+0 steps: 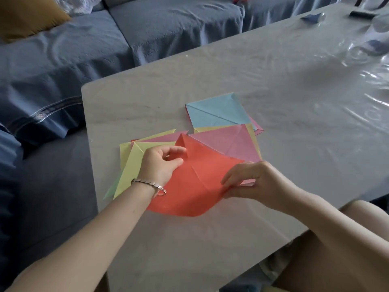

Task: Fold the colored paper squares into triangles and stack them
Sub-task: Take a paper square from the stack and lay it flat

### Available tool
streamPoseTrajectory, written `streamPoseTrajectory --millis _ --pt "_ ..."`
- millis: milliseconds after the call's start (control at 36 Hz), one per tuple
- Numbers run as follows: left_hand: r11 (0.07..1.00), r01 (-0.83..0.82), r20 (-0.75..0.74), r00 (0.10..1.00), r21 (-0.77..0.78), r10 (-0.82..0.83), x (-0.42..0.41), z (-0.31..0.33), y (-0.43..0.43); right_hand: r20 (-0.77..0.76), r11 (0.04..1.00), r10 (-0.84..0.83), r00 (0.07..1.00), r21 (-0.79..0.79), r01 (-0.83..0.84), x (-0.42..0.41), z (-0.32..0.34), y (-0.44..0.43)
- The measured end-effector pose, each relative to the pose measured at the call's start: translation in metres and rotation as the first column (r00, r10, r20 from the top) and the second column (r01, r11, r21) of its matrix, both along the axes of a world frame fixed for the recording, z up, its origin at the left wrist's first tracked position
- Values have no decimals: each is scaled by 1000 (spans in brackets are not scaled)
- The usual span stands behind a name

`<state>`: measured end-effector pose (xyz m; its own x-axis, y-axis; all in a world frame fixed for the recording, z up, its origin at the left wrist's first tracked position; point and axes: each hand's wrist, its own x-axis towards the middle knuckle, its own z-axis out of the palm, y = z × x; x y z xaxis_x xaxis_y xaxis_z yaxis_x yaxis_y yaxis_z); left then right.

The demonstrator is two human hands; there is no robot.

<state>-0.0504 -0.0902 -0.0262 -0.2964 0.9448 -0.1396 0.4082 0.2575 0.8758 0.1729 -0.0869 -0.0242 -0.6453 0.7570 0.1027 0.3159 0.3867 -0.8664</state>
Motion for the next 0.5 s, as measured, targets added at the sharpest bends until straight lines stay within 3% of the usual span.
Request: streamPoseTrajectory --millis 194,333,500 --pt "954 273 -178 952 125 -249 13 7 -14 12 992 -81 997 93 80 -9 -1 6" --pt "944 308 -25 951 120 -307 25 19 -22 13 962 -274 962 4 274 -12 7 6" --pt "952 277 84 954 128 -289 32 30 -30 -120 900 -429 895 -143 412 -17 3 -2"
